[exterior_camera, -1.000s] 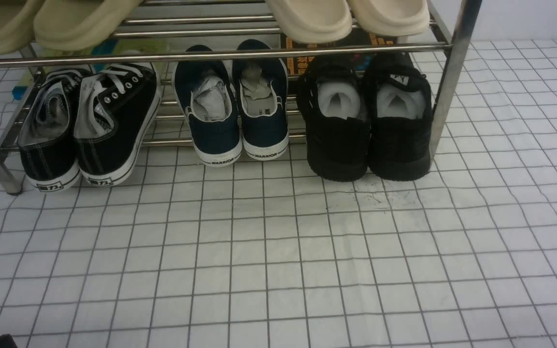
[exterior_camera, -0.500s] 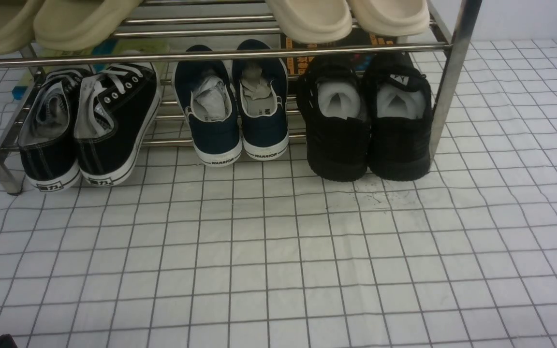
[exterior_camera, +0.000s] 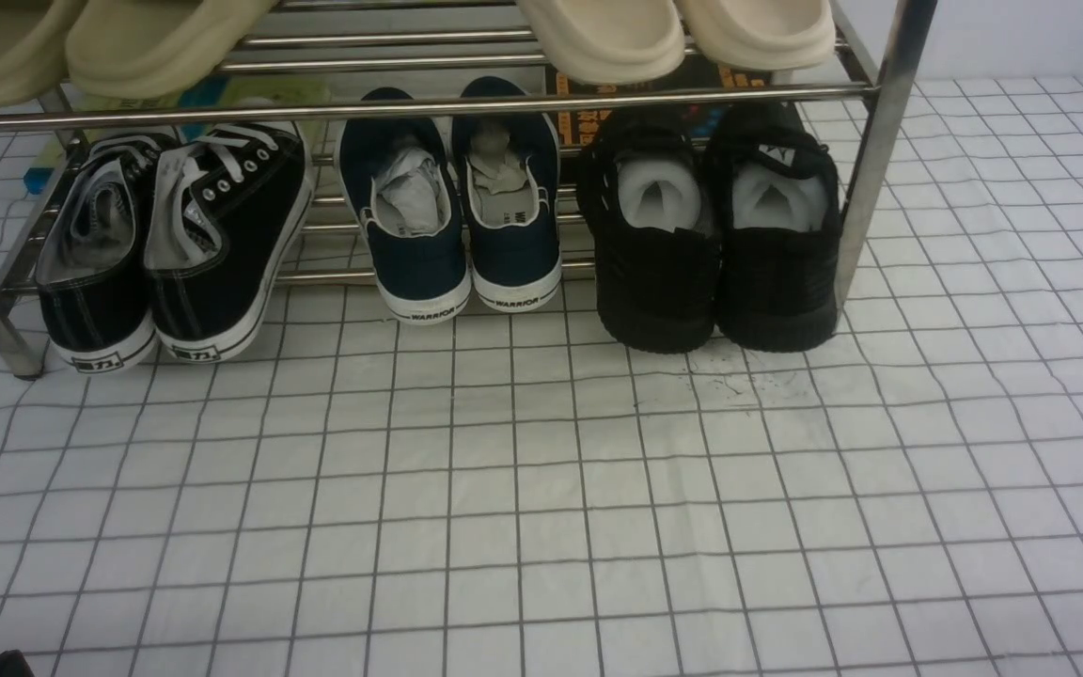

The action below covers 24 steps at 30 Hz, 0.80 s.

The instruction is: Take the shoes off the shelf with your hand from the white checkered tablecloth.

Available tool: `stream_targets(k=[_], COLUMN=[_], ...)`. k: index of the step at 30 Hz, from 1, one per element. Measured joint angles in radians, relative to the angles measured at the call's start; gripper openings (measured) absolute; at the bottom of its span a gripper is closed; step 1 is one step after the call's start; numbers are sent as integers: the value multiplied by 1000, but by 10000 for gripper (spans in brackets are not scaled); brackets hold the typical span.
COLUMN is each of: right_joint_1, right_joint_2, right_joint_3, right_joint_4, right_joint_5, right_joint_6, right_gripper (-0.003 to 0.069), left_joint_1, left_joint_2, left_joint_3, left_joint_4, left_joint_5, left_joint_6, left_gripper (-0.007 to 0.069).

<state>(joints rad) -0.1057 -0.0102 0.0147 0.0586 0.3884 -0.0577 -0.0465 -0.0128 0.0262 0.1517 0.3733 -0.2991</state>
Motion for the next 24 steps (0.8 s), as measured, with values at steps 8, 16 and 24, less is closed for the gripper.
stream_targets(k=[8,16,24], right_joint_1=[0,0,0], right_joint_2=[0,0,0], right_joint_3=[0,0,0], right_joint_4=[-30,-193,-265], right_joint_5=[0,0,-1], right_joint_6=[-3,-5,-5], right_gripper=[239,239,239], left_joint_1=[0,0,0], left_joint_2=[0,0,0], left_joint_3=[0,0,0], left_joint_4=[0,0,0], left_joint_5=[0,0,0], left_joint_6=[0,0,0], left_gripper=[240,240,240])
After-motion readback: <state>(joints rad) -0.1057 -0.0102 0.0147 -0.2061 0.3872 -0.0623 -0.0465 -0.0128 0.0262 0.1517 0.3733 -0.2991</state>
